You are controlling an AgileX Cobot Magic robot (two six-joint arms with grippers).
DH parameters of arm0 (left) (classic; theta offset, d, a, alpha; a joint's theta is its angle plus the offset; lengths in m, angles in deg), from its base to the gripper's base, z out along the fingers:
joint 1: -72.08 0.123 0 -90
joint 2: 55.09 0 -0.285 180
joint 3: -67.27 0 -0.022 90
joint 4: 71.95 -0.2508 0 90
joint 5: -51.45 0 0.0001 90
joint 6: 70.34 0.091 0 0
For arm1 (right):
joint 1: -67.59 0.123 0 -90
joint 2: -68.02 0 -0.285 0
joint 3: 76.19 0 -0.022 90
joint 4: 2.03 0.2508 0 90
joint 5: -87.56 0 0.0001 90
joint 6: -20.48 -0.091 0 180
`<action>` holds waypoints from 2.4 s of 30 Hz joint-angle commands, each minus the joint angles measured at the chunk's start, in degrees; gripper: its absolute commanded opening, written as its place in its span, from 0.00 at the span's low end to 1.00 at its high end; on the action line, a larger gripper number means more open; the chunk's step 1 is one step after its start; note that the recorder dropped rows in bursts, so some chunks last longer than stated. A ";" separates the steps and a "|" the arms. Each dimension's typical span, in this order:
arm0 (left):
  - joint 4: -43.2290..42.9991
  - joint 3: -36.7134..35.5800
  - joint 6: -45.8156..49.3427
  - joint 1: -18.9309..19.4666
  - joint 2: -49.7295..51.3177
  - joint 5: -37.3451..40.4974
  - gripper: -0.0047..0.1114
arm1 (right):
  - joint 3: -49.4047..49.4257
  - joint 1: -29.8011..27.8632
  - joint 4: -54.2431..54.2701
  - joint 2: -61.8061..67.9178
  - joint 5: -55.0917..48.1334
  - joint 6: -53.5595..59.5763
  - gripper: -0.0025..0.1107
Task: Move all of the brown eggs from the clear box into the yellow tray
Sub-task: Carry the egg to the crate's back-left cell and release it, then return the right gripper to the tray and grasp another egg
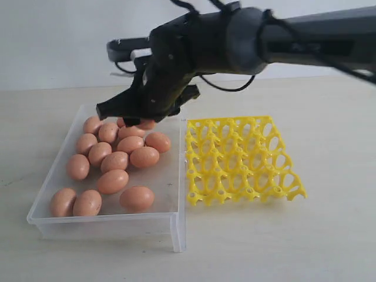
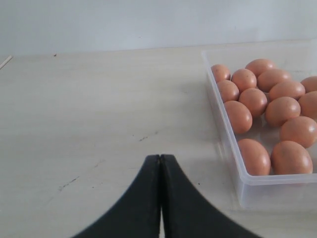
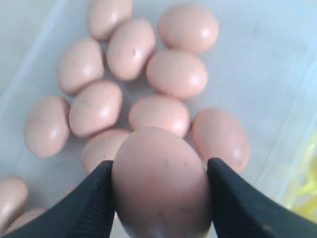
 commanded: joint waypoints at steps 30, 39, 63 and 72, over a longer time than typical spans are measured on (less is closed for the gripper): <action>0.21 0.23 0.00 -0.27 -0.13 -0.48 0.04 | 32.55 -16.96 -17.07 -2.61 56.12 1.27 0.02; 0.21 0.23 0.00 -0.27 -0.13 -0.48 0.04 | 30.70 -16.96 -17.41 -0.09 55.63 0.73 0.16; 0.21 0.23 0.00 -0.27 -0.13 -0.48 0.04 | 25.05 -12.66 -17.04 -15.95 24.56 0.48 0.32; 0.21 0.23 0.00 -0.27 -0.13 -0.48 0.04 | 5.69 -3.17 12.23 -10.00 -11.34 15.18 0.26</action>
